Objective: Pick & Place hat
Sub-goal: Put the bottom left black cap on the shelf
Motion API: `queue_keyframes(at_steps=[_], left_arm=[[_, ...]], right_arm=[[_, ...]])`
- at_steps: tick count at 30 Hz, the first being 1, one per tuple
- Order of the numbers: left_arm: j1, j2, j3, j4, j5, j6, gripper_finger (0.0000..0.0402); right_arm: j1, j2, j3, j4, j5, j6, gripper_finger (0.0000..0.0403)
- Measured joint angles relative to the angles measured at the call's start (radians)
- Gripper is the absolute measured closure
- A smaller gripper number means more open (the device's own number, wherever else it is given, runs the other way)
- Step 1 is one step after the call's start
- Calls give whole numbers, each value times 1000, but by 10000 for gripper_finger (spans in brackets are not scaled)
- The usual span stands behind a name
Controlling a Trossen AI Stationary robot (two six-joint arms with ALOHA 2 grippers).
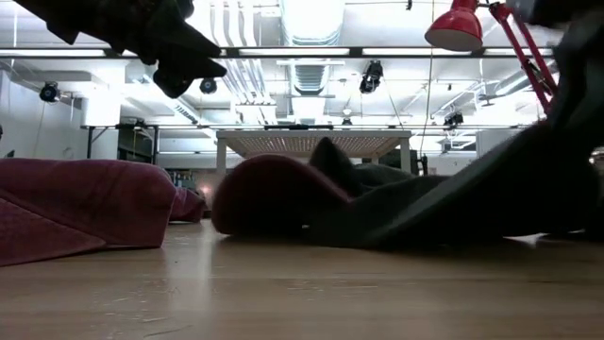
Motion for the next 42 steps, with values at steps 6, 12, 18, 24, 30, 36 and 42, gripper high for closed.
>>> queue_keyframes(at_steps=[6,12,18,24,30,36,42], left_arm=[[-4,0,0,25,3,18,239],[-4,0,6,62,3,40,239],[-4,0,40,79,3,53,239],[-4,0,102,79,2,54,239],[-4,0,167,79,0,92,239],[-4,0,209,82,-2,127,239],[-4,0,232,83,-55,138,239]], right_arm=[[0,-168,45,-166,20,73,393],[-25,-394,67,-167,131,117,394],[-26,-573,125,-164,404,110,394],[-27,-693,156,-105,839,40,392],[-45,-737,156,141,964,-419,392],[-137,-676,190,587,967,-1227,391],[-301,-632,190,1034,731,-1962,391]])
